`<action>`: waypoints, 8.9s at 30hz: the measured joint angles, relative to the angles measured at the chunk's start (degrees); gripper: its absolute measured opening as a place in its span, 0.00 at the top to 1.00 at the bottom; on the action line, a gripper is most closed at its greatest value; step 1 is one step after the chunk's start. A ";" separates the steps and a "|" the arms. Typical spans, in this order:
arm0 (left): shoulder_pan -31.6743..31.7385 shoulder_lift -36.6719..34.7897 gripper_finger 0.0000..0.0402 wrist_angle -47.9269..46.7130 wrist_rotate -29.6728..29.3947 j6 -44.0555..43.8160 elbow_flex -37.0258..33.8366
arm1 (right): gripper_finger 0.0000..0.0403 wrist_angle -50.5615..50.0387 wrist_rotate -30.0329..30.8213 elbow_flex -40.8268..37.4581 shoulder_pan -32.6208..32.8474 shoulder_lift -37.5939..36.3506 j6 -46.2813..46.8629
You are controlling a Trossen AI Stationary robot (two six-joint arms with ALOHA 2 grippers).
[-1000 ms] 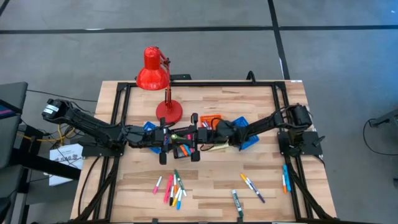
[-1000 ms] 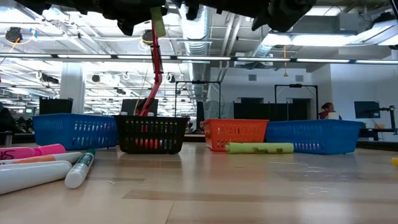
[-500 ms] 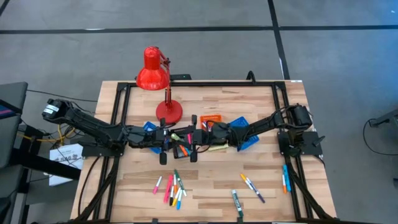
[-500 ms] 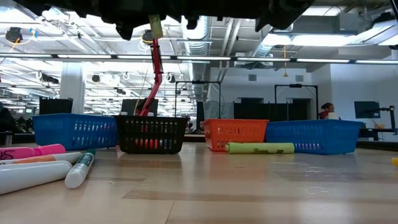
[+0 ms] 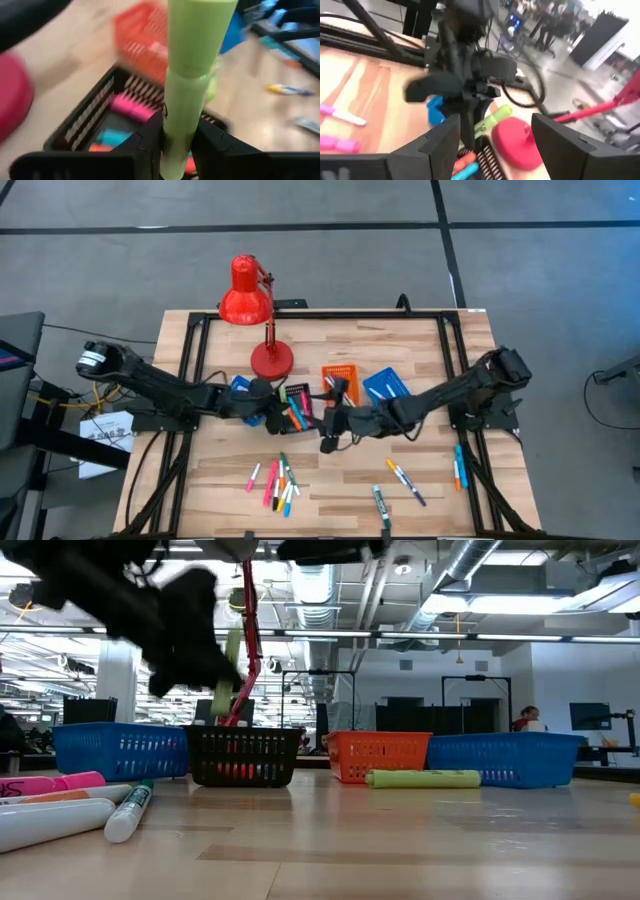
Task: Pick & Place Markers
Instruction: Put the bottom large green highlighter pen into the black basket, then put the large green highlighter pen into the black basket, then put the large pink highlighter pen into the black basket, then put the right small white and yellow highlighter pen into the right blue basket
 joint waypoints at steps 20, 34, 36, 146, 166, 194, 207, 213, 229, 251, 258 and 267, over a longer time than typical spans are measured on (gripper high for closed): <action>2.76 12.40 0.62 10.41 6.60 -6.69 0.01 | 0.43 -27.13 -9.12 -0.10 0.00 -0.88 18.92; 2.60 -9.58 0.64 10.24 5.78 13.17 -0.04 | 0.44 -36.17 -22.13 -0.15 -4.44 9.27 20.58; 2.60 -10.89 0.64 10.43 5.78 15.34 -0.04 | 0.44 -38.20 -22.49 -0.13 -4.51 9.49 20.83; -23.06 20.72 0.70 -36.88 21.15 -32.93 26.59 | 0.62 -30.84 -28.63 2.65 -5.93 -3.31 21.60; -24.26 28.19 0.73 -36.55 18.07 -35.57 26.87 | 0.63 -29.58 -28.85 2.68 -7.03 -3.34 21.54; 1.09 13.76 0.78 -37.17 -3.63 -18.50 24.41 | 0.65 -29.81 -28.83 2.67 -7.77 -3.34 21.58; 5.27 12.41 0.67 -35.18 1.12 -12.39 23.31 | 0.64 -30.92 -28.83 2.69 -7.70 -3.34 24.72; 3.44 6.21 0.67 -33.41 1.34 -2.30 23.31 | 0.63 -37.98 -28.51 2.62 -6.02 -2.24 37.46; 2.52 -5.15 0.70 -30.07 -1.37 9.94 17.69 | 0.65 -54.03 -28.86 7.92 3.27 8.21 73.32; 4.37 -5.78 0.70 -26.93 -1.25 14.48 15.24 | 0.66 -65.25 -33.64 8.90 6.25 14.65 94.94; 4.37 -5.74 0.70 -26.45 -1.28 14.42 14.57 | 0.67 -68.84 -34.05 8.96 8.28 8.19 94.82; 4.35 -5.82 0.70 -26.63 -1.25 14.00 12.03 | 0.67 -69.54 -39.67 8.39 13.95 7.45 104.19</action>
